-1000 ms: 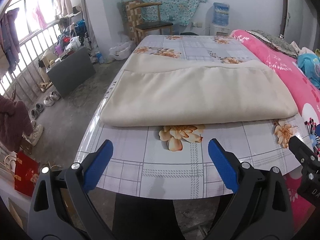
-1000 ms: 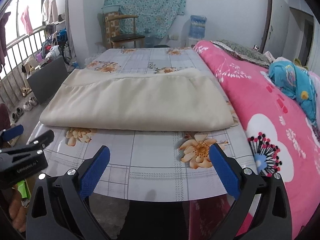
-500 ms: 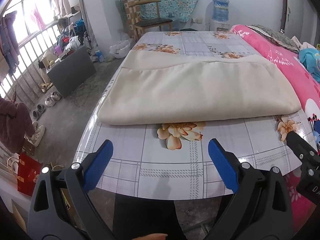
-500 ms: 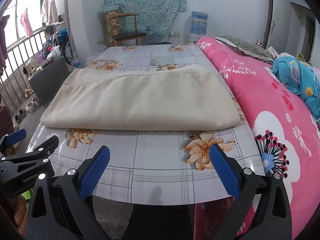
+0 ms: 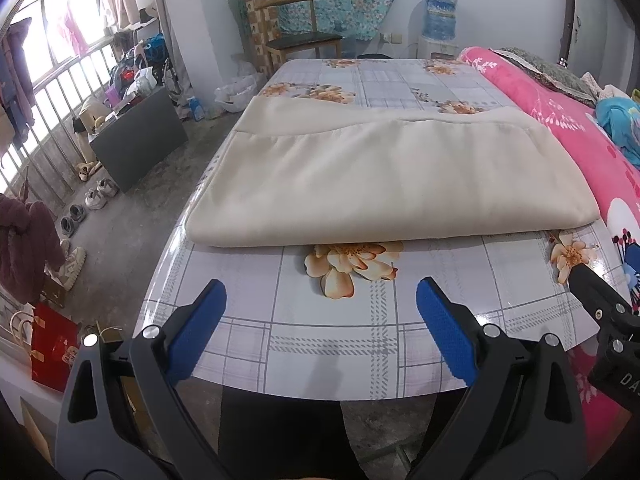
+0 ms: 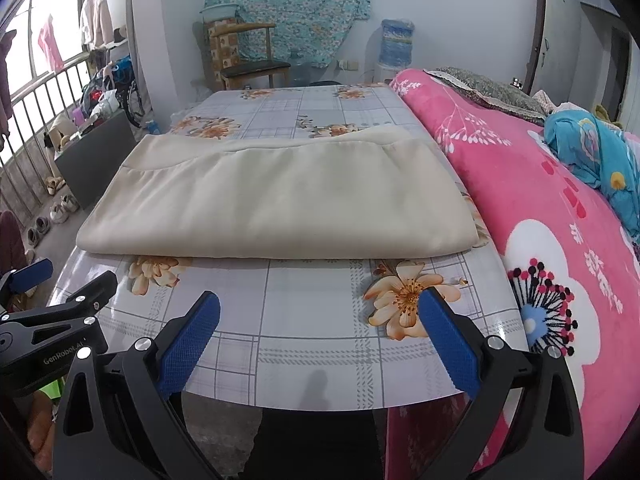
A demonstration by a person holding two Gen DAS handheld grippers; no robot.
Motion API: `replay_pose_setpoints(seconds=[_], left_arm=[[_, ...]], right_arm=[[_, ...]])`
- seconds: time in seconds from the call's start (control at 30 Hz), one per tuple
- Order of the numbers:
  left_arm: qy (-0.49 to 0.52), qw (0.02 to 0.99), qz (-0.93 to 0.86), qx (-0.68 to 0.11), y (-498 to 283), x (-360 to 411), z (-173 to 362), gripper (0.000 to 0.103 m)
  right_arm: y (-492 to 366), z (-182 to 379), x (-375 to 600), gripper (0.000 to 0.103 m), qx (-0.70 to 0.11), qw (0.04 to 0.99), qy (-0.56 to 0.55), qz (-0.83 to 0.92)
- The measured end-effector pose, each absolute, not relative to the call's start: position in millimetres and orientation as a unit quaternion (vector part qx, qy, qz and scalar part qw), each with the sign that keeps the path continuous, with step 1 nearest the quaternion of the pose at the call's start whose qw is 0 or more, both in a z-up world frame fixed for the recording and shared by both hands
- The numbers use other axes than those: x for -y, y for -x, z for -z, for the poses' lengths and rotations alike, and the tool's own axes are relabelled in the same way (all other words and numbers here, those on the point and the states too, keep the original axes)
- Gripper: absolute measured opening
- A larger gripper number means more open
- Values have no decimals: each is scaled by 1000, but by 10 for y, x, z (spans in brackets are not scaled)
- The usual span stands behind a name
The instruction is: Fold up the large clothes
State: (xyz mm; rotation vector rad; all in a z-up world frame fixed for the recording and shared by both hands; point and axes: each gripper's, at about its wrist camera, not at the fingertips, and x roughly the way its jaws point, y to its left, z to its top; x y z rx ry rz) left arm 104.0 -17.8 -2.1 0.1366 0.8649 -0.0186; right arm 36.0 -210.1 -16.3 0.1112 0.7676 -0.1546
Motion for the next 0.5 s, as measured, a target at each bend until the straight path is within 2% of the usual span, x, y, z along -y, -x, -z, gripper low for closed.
replay_pose_setpoints(seconds=[0.5], left_arm=[[-64,904,20,-422,-1027,196,24,92]], right_arm=[[-385,148,2070,97,-375,923,-45,71]])
